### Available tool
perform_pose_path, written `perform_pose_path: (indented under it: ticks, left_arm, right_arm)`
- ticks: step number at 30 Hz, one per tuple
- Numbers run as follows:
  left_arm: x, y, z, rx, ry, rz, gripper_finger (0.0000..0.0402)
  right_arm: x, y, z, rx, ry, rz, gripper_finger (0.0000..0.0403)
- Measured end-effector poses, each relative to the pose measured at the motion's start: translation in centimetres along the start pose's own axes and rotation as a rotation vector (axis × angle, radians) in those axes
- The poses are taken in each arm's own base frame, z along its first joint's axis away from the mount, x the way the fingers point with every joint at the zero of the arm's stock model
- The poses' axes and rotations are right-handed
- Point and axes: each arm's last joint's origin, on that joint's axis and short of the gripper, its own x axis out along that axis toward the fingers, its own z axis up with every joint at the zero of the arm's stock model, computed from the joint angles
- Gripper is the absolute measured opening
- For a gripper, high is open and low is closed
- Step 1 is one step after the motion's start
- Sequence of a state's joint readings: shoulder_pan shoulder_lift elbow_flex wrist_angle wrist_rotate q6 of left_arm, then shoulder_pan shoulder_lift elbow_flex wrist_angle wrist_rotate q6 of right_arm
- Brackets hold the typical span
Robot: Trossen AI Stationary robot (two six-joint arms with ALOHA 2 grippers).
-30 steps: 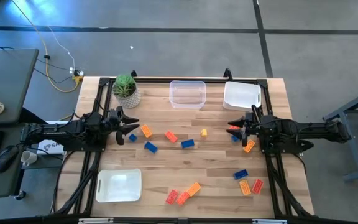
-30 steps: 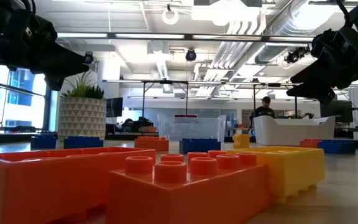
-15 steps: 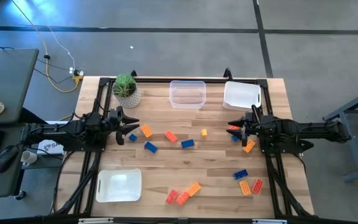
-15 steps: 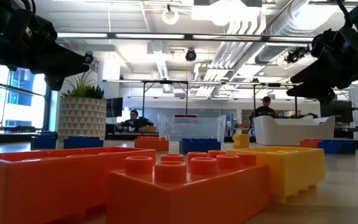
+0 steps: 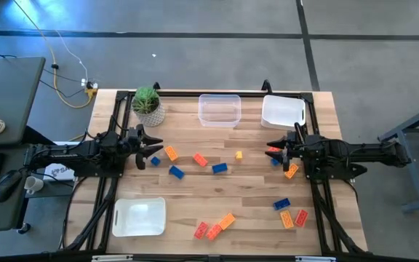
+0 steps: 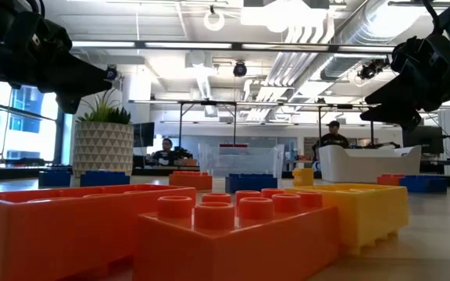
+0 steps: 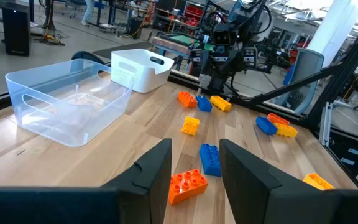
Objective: Sort & place blocks by color
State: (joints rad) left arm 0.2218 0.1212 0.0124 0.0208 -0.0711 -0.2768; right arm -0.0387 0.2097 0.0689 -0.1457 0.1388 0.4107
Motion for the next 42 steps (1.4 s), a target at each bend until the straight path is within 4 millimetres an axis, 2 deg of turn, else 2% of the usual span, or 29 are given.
perform_pose_path:
  ticks: [24,36,42]
  left_arm:
    - [0.0,0.1,0.0,0.044,-0.006,0.019,0.0123]
    - [0.0,0.1,0.0,0.122,-0.006,0.022,0.0194]
    - [-0.1,-0.4,1.1,0.16,-0.05,-0.034,0.0203]
  right_arm:
    - [0.0,0.0,0.0,0.0,0.001,0.0,0.0218]
    - [0.0,0.0,0.0,0.0,0.0,0.0,0.0218]
    - [0.0,0.0,0.0,0.0,0.0,0.0,0.0218]
